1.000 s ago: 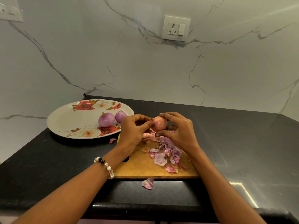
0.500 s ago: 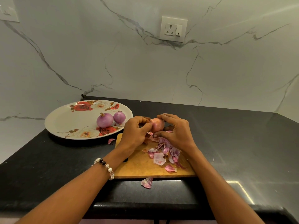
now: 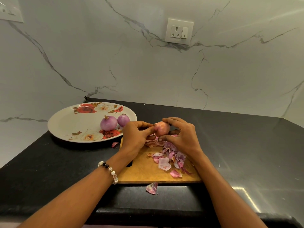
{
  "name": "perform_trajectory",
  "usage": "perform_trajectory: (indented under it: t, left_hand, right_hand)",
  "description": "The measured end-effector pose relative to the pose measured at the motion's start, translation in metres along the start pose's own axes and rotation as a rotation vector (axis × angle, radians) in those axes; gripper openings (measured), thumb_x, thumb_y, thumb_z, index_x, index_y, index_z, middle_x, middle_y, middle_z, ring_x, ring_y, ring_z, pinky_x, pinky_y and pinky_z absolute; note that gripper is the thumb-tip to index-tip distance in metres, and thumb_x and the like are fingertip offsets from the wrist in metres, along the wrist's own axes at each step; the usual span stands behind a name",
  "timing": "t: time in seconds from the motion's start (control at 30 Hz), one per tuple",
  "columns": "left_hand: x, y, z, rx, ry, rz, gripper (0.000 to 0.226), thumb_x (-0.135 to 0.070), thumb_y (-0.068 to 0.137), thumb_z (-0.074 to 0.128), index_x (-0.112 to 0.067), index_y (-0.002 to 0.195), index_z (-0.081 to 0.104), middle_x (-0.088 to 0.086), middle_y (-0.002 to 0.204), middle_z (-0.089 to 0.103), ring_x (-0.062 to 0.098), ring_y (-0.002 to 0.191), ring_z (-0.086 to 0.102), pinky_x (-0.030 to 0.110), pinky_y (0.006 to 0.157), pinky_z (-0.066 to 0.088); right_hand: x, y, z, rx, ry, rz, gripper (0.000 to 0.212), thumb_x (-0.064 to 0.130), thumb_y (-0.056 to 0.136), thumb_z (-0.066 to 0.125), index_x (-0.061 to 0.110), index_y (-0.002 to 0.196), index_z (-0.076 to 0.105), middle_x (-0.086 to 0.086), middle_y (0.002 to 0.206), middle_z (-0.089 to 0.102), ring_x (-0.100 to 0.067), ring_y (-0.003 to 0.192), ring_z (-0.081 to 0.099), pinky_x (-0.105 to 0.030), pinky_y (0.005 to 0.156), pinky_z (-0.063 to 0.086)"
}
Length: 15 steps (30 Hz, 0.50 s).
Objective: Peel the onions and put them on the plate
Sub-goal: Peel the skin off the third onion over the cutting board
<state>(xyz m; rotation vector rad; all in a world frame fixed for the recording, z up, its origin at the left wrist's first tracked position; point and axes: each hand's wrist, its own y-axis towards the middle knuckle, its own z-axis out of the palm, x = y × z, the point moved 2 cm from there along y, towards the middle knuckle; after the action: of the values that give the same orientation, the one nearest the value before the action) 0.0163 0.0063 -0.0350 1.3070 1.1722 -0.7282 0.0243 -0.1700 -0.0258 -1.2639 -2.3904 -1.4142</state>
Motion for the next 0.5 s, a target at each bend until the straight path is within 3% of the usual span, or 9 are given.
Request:
perform_trajectory:
  t: [0.33, 0.5]
  left_hand:
    - [-0.0011, 0.0014, -0.0002, 0.06, 0.023, 0.008, 0.017, -0.023, 0.08, 0.073, -0.016, 0.096, 0.073, -0.003, 0.088, 0.071, 0.011, 0.077, 0.067, 0.025, 0.066, 0.058]
    - [-0.0018, 0.0026, -0.0008, 0.108, 0.01, 0.054, 0.017, -0.019, 0.084, 0.07, -0.015, 0.1, 0.072, -0.002, 0.098, 0.068, 0.014, 0.084, 0.067, 0.023, 0.068, 0.058]
  right_hand:
    - [0.0006, -0.0004, -0.0023, 0.042, -0.005, 0.008, 0.061, 0.019, 0.066, 0.091, 0.007, 0.121, 0.068, -0.01, 0.12, 0.067, -0.018, 0.108, 0.061, -0.031, 0.085, 0.06]
    - [0.0012, -0.0011, -0.0025, 0.044, 0.007, 0.007, 0.06, 0.016, 0.066, 0.091, 0.006, 0.121, 0.068, -0.011, 0.118, 0.067, -0.016, 0.105, 0.061, -0.02, 0.081, 0.057]
